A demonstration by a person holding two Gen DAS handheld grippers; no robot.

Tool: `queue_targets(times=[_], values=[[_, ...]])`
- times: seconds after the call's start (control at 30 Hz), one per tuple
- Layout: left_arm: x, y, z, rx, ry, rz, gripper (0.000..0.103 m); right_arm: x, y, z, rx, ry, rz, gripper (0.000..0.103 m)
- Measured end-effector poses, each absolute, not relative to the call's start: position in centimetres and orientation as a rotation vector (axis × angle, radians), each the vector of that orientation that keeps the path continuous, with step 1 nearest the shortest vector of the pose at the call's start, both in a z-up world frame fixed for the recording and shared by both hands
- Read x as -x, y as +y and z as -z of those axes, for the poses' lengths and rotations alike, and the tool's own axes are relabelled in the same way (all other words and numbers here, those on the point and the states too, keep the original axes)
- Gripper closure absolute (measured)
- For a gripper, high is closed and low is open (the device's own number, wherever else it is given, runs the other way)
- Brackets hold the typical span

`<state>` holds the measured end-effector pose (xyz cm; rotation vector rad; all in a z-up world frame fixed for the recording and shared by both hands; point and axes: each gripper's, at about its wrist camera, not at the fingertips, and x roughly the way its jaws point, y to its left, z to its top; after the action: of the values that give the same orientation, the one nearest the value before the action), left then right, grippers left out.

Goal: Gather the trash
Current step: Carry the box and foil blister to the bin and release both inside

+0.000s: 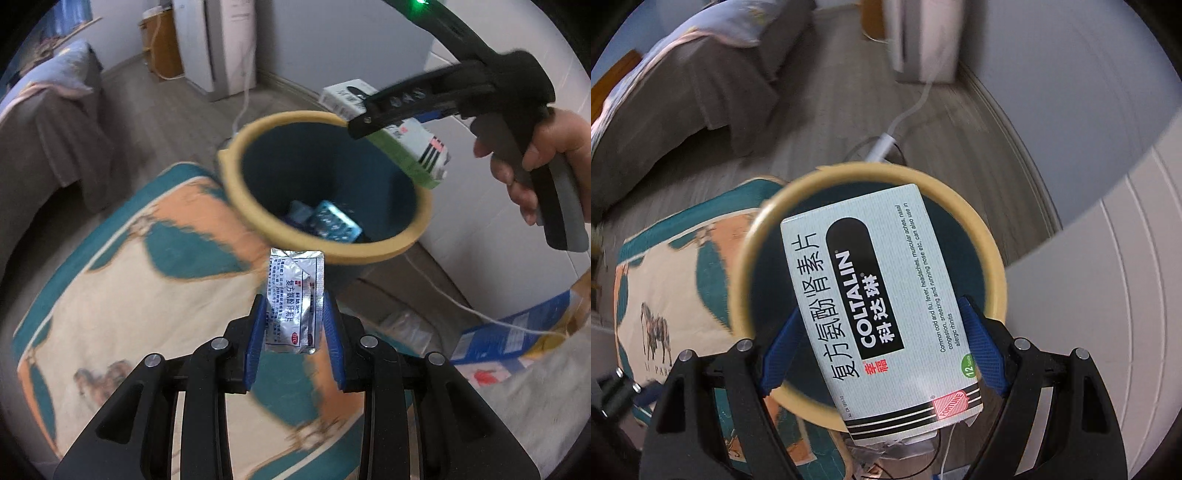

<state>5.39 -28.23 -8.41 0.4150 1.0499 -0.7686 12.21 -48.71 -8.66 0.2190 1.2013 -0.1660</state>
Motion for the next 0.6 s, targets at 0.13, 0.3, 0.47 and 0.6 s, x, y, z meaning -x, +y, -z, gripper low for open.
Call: queue_targets(times=[0.13, 0.3, 0.47, 0.6], values=[[-5.5, -32.2, 8.4, -0.469, 1.032, 0.796, 0.071, -11.6, -51.1, 9.2, -0.299, 1.197, 0.208, 0.023], [-7.3, -36.2, 7.5, -0.540, 0.966, 0.781, 0.070, -11.2, -52.8, 9.1, -0.404, 1.173, 0.227, 0.023], [-9.7, -36.7, 7.4, -0.517, 0.935, 0.715, 0.053, -11.3, -53.1, 9.2, -0.429, 1.162, 0.211, 0.023], [-10.0, -35.5, 7.8, -0.502, 0.945, 0.708, 0.044, -11.8, -52.5, 9.9, -0.389, 1.176, 0.195, 0.022]])
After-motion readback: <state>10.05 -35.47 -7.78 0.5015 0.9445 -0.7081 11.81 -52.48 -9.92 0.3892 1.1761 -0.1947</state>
